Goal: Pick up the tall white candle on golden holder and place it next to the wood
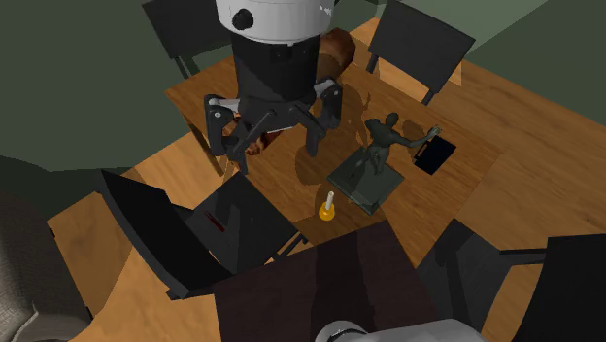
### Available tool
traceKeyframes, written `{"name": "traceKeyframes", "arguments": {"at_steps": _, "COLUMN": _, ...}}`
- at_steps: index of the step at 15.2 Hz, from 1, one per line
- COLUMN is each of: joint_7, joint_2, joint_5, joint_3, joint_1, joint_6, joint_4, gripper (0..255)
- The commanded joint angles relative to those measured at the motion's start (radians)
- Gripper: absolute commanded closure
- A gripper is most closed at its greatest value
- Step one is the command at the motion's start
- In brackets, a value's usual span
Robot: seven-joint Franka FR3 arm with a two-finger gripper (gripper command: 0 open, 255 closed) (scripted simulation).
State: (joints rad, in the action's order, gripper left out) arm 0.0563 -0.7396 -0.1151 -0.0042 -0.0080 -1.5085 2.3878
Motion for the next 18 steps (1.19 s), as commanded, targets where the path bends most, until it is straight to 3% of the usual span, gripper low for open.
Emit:
{"name": "traceKeyframes", "arguments": {"at_steps": 1, "joint_7": 0.0, "joint_2": 0.0, "joint_5": 0.0, "joint_3": 0.0, "joint_1": 0.0, "joint_6": 0.0, "joint_4": 0.0, "gripper": 0}}
{"name": "traceKeyframes", "arguments": {"at_steps": 10, "joint_7": 0.024, "joint_2": 0.225, "joint_5": 0.047, "joint_3": -0.032, "joint_1": -0.043, "joint_6": -0.236, "joint_4": 0.101, "gripper": 0}}
{"name": "traceKeyframes", "arguments": {"at_steps": 18, "joint_7": 0.038, "joint_2": 0.493, "joint_5": 0.084, "joint_3": -0.066, "joint_1": -0.08, "joint_6": -0.442, "joint_4": 0.116, "gripper": 0}}
